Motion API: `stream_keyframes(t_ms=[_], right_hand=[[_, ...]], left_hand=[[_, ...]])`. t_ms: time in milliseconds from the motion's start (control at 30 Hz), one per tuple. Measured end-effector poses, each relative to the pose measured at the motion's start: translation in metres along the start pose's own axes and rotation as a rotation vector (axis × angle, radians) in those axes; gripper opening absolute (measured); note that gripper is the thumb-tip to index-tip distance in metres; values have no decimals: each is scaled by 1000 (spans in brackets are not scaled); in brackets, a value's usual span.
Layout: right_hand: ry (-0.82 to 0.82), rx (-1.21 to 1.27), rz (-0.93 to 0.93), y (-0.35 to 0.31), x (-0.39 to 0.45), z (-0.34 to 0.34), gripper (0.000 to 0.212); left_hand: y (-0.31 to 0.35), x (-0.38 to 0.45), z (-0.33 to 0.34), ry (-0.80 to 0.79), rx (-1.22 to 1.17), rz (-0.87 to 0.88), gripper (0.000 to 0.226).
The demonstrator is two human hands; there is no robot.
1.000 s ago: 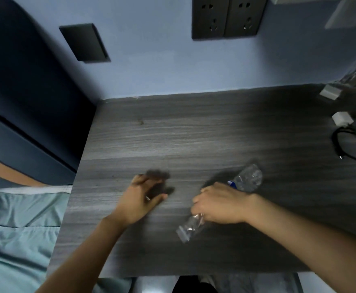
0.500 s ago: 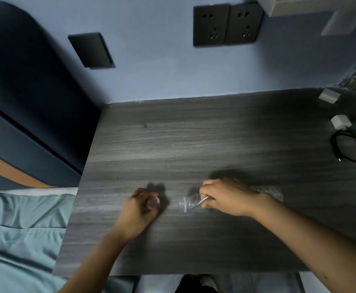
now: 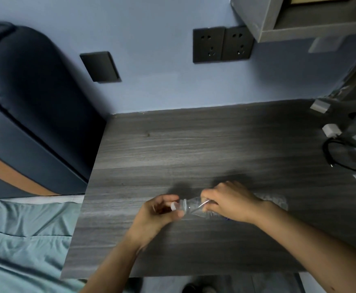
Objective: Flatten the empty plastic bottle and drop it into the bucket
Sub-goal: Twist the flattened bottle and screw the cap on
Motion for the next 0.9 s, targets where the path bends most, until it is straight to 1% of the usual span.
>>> stream_keyframes(t_ms=[67, 167, 267, 433, 567, 633, 733, 833, 900], right_hand=[[10, -13, 6, -3, -1, -3, 18], [16, -17, 16, -6, -4, -5, 19], [23, -14, 14, -8, -8, -6, 20], [15, -11, 7, -11, -13, -10, 19], [2, 18, 8, -13, -17, -10, 20], [-3, 10, 2, -14, -18, -9, 19], [7, 12, 10, -12, -20, -9, 19], [14, 26, 34, -10, -22, -10, 20], [16, 60, 58, -10, -23, -11, 20]], left_hand=[[4, -1, 0, -49, -8, 13, 25], [8, -2, 3, -70, -55, 11, 19], [12, -2, 4, -113, -7, 5, 15], [15, -1, 2, -158, 25, -50, 17], [18, -1, 0, -220, 34, -119, 30], [18, -1, 1, -220, 90, -114, 27], [18, -2, 3, -208, 145, -58, 23], [19, -5, 5, -155, 144, -19, 30], [21, -7, 6, -120, 98, 0, 33]])
Point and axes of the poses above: each hand's wrist, its own x-axis towards the middle knuckle, its own z-axis out of the palm, y = z × x, the point moved 1 cm from there along x, towards the middle knuckle, and after that the axes turned 5 degrees about z, right-handed, at the moved point
